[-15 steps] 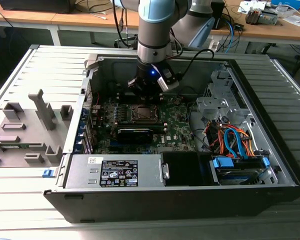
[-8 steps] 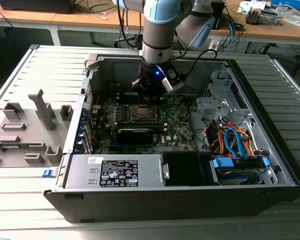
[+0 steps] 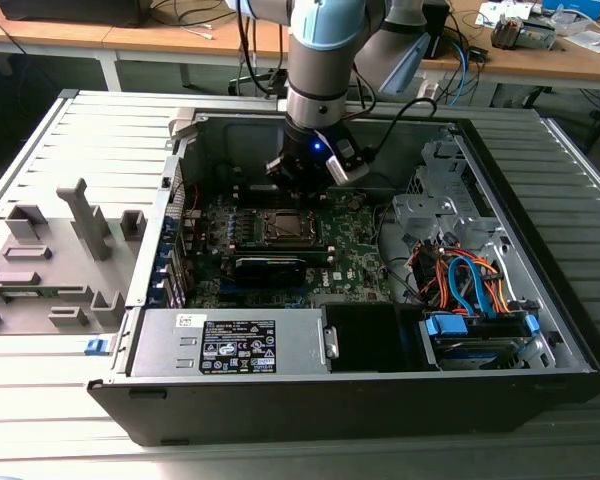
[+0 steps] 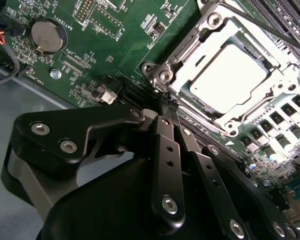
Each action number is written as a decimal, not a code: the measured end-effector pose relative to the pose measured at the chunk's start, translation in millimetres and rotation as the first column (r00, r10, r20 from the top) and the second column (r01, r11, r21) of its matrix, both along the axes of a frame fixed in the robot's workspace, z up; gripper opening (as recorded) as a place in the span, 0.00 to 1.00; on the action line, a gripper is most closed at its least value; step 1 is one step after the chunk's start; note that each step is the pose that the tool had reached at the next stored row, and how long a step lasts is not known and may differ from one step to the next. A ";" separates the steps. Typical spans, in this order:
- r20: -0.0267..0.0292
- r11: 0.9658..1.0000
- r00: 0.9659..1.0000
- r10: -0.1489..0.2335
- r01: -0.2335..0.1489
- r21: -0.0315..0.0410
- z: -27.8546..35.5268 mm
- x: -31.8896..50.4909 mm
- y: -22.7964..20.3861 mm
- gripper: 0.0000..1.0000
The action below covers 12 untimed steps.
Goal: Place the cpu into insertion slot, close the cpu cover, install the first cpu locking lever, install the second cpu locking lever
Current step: 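Install the first cpu locking lever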
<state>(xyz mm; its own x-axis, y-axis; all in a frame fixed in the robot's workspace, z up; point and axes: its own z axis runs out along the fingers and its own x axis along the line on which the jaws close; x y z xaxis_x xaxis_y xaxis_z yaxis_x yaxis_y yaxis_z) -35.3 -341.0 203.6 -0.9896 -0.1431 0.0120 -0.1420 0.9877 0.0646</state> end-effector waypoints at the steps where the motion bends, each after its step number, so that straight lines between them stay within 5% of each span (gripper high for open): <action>1: 0.000 1.000 1.000 0.000 0.000 0.000 0.7 0.0 0.0 0.11; 9: 0.002 1.000 1.000 0.000 0.000 0.000 12.8 -0.3 0.0 0.11; 12: 0.008 1.000 1.000 0.000 0.000 0.000 13.5 -4.6 0.0 0.11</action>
